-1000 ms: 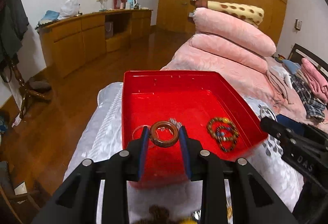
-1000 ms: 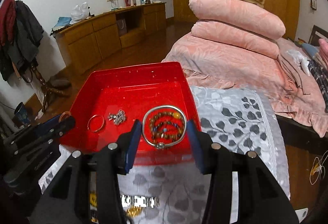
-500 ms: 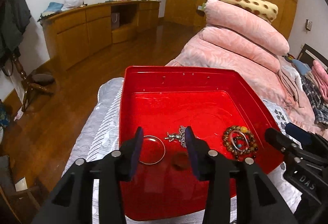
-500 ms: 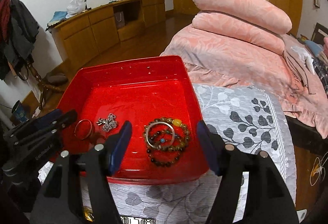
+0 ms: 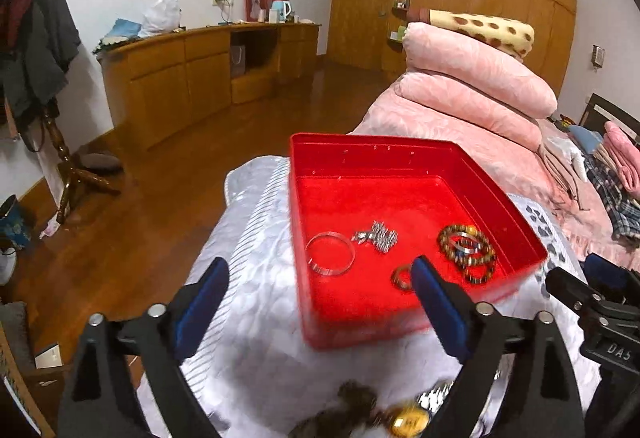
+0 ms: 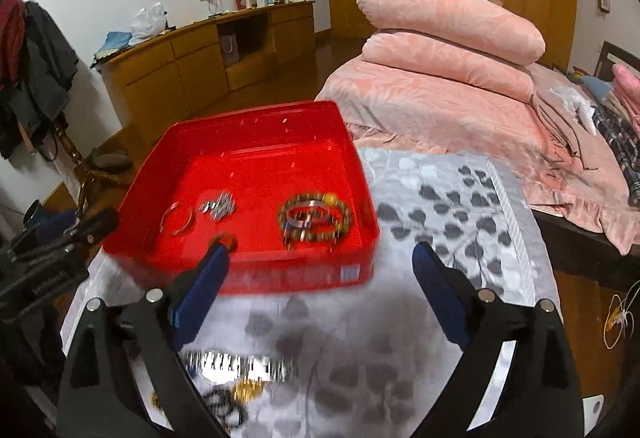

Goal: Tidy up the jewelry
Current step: 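Withdraw both tools from the red box back over the remaining jewelry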

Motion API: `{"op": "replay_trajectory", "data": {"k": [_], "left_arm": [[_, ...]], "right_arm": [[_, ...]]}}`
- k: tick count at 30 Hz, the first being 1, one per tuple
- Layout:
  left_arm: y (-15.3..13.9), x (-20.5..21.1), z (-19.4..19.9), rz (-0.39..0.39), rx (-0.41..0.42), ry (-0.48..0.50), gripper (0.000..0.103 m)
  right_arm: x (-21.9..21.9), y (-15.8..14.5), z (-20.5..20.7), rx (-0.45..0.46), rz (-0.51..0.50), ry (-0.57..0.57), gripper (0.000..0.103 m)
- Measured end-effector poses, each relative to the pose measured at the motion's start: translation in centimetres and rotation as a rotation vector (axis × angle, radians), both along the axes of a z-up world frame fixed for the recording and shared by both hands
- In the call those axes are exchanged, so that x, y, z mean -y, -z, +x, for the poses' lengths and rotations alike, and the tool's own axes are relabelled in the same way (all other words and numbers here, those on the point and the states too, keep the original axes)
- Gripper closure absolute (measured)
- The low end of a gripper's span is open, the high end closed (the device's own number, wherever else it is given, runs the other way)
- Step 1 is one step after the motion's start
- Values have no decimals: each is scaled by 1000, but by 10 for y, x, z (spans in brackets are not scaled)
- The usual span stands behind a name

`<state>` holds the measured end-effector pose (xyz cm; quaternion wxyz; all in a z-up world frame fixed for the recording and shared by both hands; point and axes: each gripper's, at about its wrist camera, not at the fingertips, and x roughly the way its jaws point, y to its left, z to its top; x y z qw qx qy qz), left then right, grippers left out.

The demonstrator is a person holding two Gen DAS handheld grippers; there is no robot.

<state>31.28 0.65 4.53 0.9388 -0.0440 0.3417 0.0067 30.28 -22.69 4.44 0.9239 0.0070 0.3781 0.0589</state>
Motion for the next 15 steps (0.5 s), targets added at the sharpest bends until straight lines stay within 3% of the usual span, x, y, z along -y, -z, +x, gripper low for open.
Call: {"op": "replay_trajectory", "data": {"k": [9, 15], "left_arm": [[26, -23, -52, 24, -52, -19, 9], [43, -30, -82, 15, -89, -32, 9]], "right_arm": [[-14, 24, -49, -63, -30, -31, 5], [-20, 44, -74, -98, 27, -51, 5]]}}
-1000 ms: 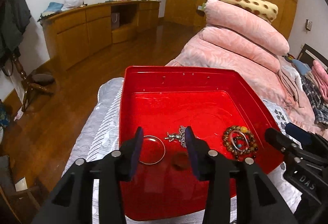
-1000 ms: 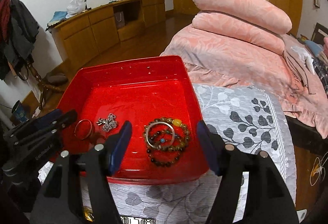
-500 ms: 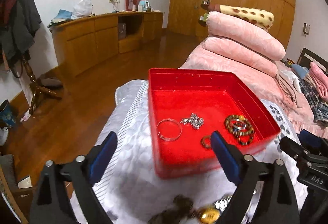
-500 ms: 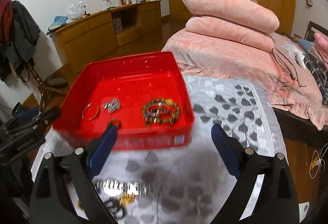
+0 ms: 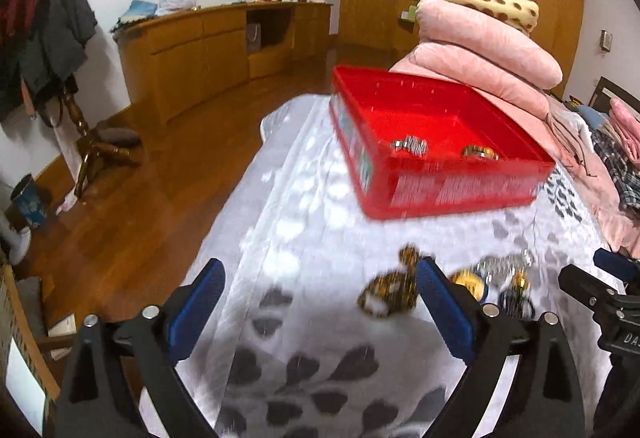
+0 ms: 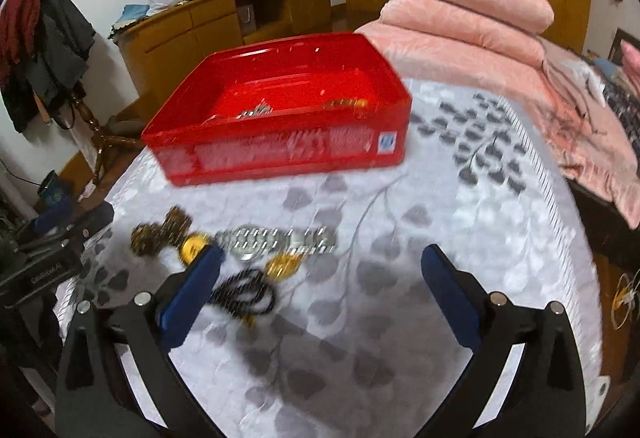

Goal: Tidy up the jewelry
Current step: 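Withdraw both tools from the red box back over the remaining jewelry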

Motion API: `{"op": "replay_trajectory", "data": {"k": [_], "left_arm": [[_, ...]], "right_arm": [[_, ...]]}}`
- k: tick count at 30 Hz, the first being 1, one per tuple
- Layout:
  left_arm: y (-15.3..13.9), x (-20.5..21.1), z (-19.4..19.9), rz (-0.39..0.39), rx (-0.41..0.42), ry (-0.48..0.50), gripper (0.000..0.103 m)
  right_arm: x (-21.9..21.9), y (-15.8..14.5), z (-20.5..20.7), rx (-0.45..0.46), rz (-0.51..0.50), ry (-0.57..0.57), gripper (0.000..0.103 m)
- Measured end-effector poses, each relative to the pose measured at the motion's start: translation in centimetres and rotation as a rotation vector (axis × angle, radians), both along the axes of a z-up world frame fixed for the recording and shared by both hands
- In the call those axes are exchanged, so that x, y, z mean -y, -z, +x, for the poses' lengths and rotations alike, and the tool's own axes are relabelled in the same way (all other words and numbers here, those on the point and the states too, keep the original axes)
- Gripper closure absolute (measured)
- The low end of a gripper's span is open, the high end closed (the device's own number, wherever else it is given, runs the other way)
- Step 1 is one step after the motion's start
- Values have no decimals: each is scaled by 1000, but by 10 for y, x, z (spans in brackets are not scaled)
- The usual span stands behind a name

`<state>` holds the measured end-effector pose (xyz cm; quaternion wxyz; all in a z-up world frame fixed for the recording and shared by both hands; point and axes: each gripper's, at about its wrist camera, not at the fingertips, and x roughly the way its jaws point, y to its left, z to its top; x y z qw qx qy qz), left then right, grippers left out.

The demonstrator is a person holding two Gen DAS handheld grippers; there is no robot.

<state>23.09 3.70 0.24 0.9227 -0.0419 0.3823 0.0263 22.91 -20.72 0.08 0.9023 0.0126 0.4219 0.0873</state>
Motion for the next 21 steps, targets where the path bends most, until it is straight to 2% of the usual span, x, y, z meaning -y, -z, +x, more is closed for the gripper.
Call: {"op": "replay_trajectory", "data": {"k": [6, 12, 18, 21], "left_arm": [[18, 3, -23, 40, -35, 14, 9], [28, 2, -33, 46, -57, 24, 9], [26, -14, -34, 37, -44, -10, 9], [27, -24, -30, 6, -53, -32, 9]], "right_arm": [[-13, 8, -21, -14, 5, -14, 6], [-30, 15, -34, -36, -6, -41, 6], [-41, 19, -35, -42, -11, -59, 6], [-46, 22, -30, -49, -11, -56, 6]]}}
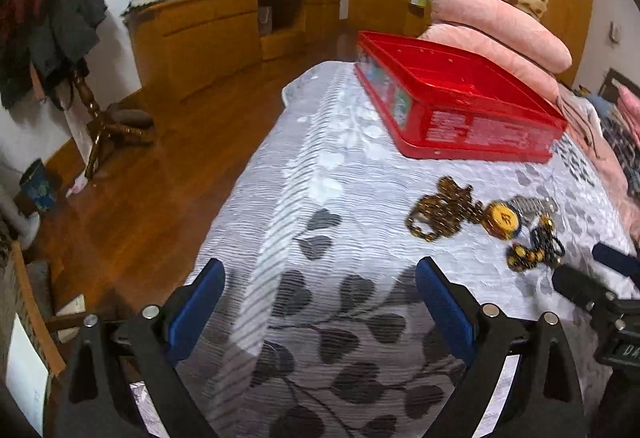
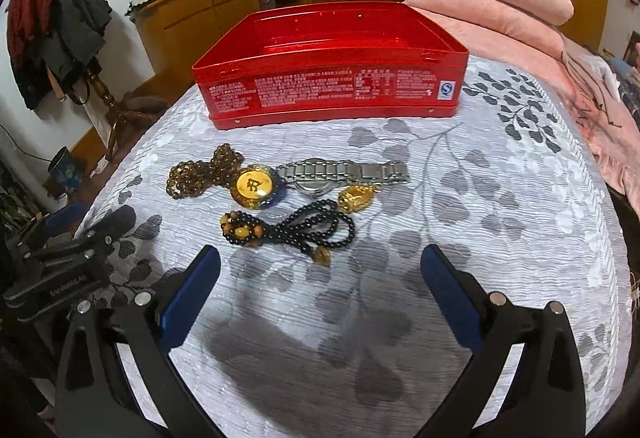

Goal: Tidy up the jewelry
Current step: 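Withdraw both tools from the red box back over the remaining jewelry, then grasp the brown bead necklace with the left tool while the right tool grasps the black bead bracelet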

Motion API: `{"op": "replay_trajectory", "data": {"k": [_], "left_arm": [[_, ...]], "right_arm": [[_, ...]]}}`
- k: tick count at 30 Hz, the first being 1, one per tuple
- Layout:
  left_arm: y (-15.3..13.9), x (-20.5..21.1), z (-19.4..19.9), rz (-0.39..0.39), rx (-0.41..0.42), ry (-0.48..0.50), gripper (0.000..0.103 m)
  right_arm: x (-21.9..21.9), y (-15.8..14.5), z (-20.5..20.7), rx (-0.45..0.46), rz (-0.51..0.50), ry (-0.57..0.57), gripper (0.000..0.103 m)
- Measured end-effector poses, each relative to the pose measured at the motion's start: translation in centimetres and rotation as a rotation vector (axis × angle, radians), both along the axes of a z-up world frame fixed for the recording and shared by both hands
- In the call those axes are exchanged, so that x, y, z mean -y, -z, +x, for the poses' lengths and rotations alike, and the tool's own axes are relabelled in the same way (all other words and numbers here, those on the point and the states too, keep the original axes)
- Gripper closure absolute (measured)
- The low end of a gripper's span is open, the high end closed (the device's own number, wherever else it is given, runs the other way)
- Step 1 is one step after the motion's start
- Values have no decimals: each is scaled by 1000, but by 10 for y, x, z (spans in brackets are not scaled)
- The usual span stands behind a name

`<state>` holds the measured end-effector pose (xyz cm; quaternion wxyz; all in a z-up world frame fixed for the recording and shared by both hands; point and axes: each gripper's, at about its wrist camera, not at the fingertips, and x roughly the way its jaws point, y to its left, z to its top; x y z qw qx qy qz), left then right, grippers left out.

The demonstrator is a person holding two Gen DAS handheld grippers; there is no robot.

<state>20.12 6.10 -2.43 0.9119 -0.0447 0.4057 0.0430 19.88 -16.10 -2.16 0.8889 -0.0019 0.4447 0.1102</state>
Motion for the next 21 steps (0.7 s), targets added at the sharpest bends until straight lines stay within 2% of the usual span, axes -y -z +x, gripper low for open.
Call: {"op": "replay_trajectory", "data": {"k": [8, 12, 16, 18, 21], "left_arm": [[3, -3, 8, -38, -18, 21, 9], [2, -2, 12, -51, -19, 25, 9], [2, 2, 17, -56, -21, 41, 9], [0, 7, 21, -54, -15, 57, 9], [0, 18, 28, -48, -11, 88, 9]], "right_arm": [[-15, 10, 13, -28, -3, -11, 8], [-18, 16, 19, -41, -36, 3, 29], [-7, 15, 20, -35, -20, 21, 43], [0, 13, 20, -32, -28, 34, 62], [13, 13, 19, -41, 4, 41, 77]]}}
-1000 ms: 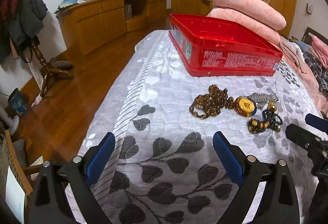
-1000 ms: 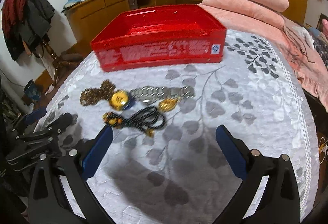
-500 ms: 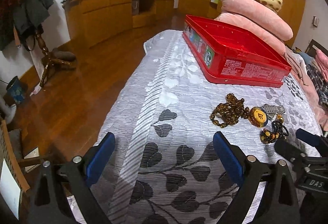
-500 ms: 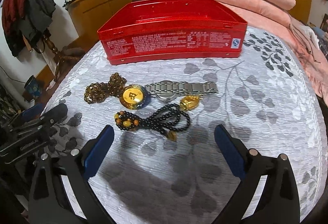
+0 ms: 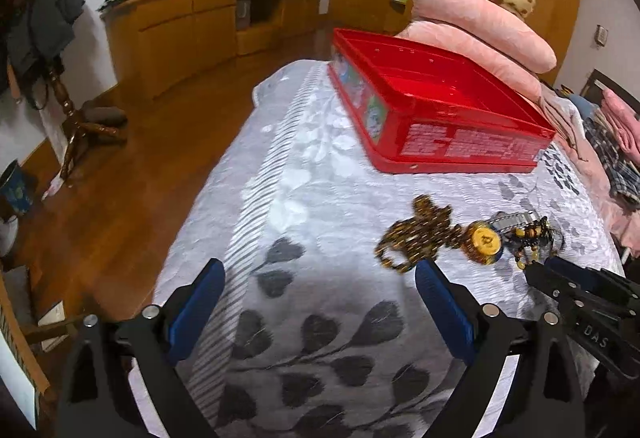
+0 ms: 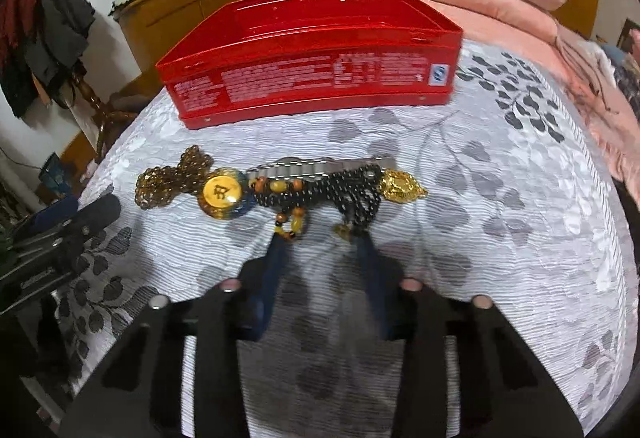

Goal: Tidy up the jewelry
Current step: 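Grasp the brown bead necklace with the left tool while the right tool grasps the black bead bracelet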

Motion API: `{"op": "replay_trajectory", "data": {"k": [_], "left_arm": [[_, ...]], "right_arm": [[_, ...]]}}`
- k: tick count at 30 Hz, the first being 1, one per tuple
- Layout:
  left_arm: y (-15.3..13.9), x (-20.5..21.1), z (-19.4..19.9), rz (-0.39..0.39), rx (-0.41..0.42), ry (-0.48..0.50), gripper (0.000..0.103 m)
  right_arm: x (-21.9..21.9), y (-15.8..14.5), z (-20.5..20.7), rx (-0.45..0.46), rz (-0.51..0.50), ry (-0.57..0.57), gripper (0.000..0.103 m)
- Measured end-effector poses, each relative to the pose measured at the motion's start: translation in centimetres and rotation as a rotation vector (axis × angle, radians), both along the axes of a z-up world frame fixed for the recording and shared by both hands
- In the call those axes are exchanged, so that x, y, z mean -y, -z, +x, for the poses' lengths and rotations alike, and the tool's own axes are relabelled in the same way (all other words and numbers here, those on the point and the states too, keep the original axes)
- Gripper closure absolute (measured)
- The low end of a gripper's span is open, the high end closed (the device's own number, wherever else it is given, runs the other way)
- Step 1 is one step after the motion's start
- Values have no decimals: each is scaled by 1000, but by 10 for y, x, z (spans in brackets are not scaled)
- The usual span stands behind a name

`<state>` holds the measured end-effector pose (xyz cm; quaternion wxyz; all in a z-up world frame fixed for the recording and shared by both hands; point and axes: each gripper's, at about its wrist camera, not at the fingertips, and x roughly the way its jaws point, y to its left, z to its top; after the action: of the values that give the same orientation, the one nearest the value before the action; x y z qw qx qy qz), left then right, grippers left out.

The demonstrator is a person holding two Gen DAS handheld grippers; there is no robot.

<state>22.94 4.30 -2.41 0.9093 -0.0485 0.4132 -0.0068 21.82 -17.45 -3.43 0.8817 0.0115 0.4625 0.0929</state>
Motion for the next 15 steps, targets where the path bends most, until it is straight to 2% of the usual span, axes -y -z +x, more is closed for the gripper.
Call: {"op": "replay_trajectory", "data": {"k": [2, 7, 10, 11, 13, 14, 15], "left_arm": [[2, 10, 8, -4, -14, 38, 10], [9, 30, 24, -7, -58, 128, 10], [11, 39, 29, 5, -67, 154, 14], [10, 40, 29, 10, -67, 156, 22], [9, 43, 28, 29, -63, 162, 32], [9, 44, 27, 30, -58, 173, 40], [8, 44, 26, 34, -55, 172, 54]], "right_arm": [[8, 0, -1, -2, 9, 9, 80], [19, 0, -2, -5, 21, 30, 80], [25, -1, -3, -4, 19, 46, 76], [29, -2, -4, -3, 16, 56, 75], [36, -2, -3, 0, 16, 73, 75], [39, -2, -3, 0, 18, 81, 74], [42, -3, -3, 0, 18, 92, 72]]}}
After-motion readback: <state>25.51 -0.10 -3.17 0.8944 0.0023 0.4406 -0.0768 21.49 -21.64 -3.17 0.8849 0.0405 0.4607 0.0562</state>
